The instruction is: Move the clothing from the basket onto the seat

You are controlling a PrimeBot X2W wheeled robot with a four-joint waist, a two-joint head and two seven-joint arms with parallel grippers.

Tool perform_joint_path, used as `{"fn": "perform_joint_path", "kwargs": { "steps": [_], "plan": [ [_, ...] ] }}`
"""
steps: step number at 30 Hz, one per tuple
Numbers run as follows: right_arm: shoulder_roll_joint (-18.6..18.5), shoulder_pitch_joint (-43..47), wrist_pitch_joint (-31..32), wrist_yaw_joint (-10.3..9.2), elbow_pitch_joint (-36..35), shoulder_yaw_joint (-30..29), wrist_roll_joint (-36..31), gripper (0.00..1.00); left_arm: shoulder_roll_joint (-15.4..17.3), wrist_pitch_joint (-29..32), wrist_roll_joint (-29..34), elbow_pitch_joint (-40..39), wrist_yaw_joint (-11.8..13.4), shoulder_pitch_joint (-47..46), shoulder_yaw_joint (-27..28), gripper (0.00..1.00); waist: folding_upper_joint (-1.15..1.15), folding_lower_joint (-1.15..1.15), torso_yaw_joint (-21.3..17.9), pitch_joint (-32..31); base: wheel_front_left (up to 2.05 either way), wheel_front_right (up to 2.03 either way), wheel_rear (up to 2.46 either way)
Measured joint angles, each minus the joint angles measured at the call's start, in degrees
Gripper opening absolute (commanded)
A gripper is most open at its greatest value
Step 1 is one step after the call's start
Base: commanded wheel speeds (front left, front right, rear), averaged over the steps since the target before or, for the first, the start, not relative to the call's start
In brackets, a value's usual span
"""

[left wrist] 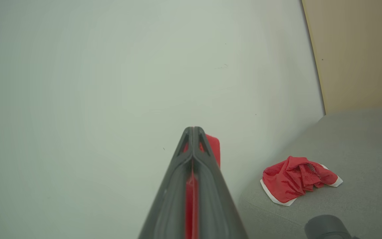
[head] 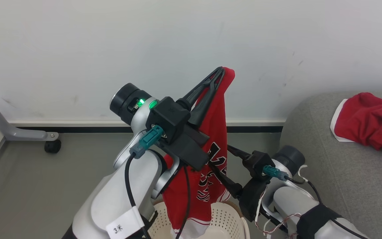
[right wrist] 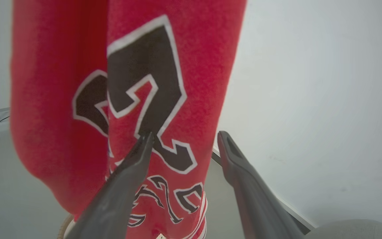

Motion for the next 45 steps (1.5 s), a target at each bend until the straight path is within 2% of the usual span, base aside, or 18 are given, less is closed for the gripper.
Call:
{"fn": "perform_joint_path", "kwargs": {
  "steps": [3,4,5,6,12,18,19,20,21,32,36,45],
  "plan": [
    [0.5,-2.1,0.0,0.0,1.5,2.6,1.4,1.0,0.0,0.4,0.0,-0.8,0.0,0.0,-0.5,0.0,0.0,0.0,0.3,0.3,0.0,0.0,0.0],
    [0.7,-2.8,0.0,0.0,2.0,3.2,1.8,0.95,0.0,0.6,-0.1,-0.9,0.0,0.0,-0.6,0.0,0.0,0.0,0.3,0.5,0.0,0.0,0.0],
    [1.2,-4.0,0.0,0.0,2.7,4.1,3.1,0.06,0.0,0.9,-0.8,-1.0,0.1,0.0,-0.7,0.0,0.0,0.01,0.4,0.8,0.0,0.0,0.0],
    [1.4,-4.4,0.0,0.0,2.9,4.5,3.8,0.0,0.0,1.0,-1.4,-1.0,0.1,0.0,-0.7,0.0,0.0,0.0,0.5,0.9,0.0,0.0,0.0],
    [1.4,-5.6,0.0,0.0,1.5,7.4,6.6,0.0,0.5,1.6,-2.0,-0.5,1.2,0.5,1.4,0.0,0.0,0.0,-0.5,1.6,0.0,0.0,0.0],
    [-2.1,-6.9,0.0,0.0,-0.8,6.8,9.9,0.0,3.1,1.6,-3.0,1.0,2.9,3.9,4.3,0.0,0.0,0.0,-2.9,1.7,0.0,0.0,0.0],
    [-2.7,-7.1,0.0,0.01,-1.3,6.5,10.7,0.0,3.3,1.5,-3.1,1.2,3.3,4.7,4.8,0.25,0.0,0.0,-3.4,1.7,0.0,0.0,0.0],
    [-3.4,-7.4,0.0,0.0,-1.8,6.1,11.1,0.0,3.6,1.3,-3.1,1.3,3.6,5.3,5.0,0.65,0.0,0.0,-4.0,1.7,0.0,0.0,0.0],
    [-4.0,-7.7,0.0,0.01,-2.2,6.0,11.4,0.0,3.8,1.3,-3.2,1.5,3.6,5.9,5.3,1.0,0.0,0.0,-4.6,1.7,0.0,0.0,0.0],
    [-11.5,-9.1,0.0,0.01,-6.0,3.4,12.3,0.0,3.0,-0.9,-5.1,3.3,4.7,12.3,4.6,1.0,0.0,0.0,-12.4,1.3,0.0,0.0,0.0],
    [-14.9,-9.1,0.0,0.0,-8.0,2.0,12.2,0.0,2.2,-1.9,-5.4,4.2,4.7,14.4,3.7,1.0,0.0,0.0,-16.5,1.1,0.0,0.0,0.0],
    [-17.4,-9.8,0.0,0.01,-11.7,1.1,11.9,0.0,1.6,-3.1,-5.6,4.8,6.0,18.3,2.7,1.0,0.0,0.0,-24.0,1.1,0.0,0.0,0.0]
  ]
}}
